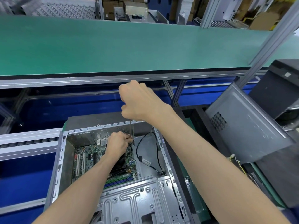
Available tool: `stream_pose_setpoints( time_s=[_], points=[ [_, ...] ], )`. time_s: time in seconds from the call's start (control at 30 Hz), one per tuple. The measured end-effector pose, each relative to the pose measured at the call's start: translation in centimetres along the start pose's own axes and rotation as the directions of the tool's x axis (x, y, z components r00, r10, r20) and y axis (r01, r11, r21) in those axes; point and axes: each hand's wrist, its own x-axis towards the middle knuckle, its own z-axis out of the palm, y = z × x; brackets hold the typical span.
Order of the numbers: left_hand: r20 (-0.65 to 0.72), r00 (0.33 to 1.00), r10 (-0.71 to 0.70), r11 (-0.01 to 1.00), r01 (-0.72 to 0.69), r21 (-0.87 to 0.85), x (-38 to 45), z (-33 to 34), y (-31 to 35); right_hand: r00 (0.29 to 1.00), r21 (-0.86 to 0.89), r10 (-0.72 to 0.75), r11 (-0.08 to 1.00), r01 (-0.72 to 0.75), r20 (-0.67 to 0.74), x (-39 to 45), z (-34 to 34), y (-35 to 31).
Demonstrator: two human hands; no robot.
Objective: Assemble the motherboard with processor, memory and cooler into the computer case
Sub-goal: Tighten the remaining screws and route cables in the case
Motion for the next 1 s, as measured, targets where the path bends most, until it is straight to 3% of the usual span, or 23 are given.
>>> stream_pose_setpoints(
  time_s=[0.1,0.27,0.43,0.6,0.77,0.9,1.0],
  points=[
    [-0.015,1.000,-0.014,1.000,0.014,-0.018,-0.07,-0.03,0.17,0.995,-0.137,0.046,0.989,-0.058,-0.085,0.00,0.16,0.09],
    [-0.004,1.000,-0.017,1.000,0.017,-0.010,-0.05,0.10,0.11,0.999,0.060,0.003,0.998,-0.005,0.039,-0.26,-0.61,0.44],
    [-0.032,0.999,0.035,0.998,-0.034,0.047,-0.20,0.15,-0.04,0.992,-0.129,0.062,0.989,-0.076,-0.113,-0.40,0.15,0.66],
    [-0.024,0.999,0.028,0.997,-0.027,0.066,-0.24,0.11,-0.09,1.000,0.020,-0.019,1.000,0.019,0.013,-0.51,-0.38,0.52],
    [0.002,1.000,0.030,0.996,-0.030,0.090,-0.12,0.11,-0.26,0.994,-0.161,0.037,0.986,-0.054,-0.101,-0.25,0.01,0.37],
    [-0.001,1.000,0.014,0.996,-0.014,0.085,-0.05,0.11,-0.17,1.000,0.014,-0.015,1.000,0.015,0.023,-0.30,-0.59,0.45],
    [0.004,1.000,0.016,0.997,-0.016,0.081,-0.04,0.21,-0.31,0.999,-0.034,0.009,0.999,-0.010,-0.033,-0.31,-0.25,0.33]
  ],
)
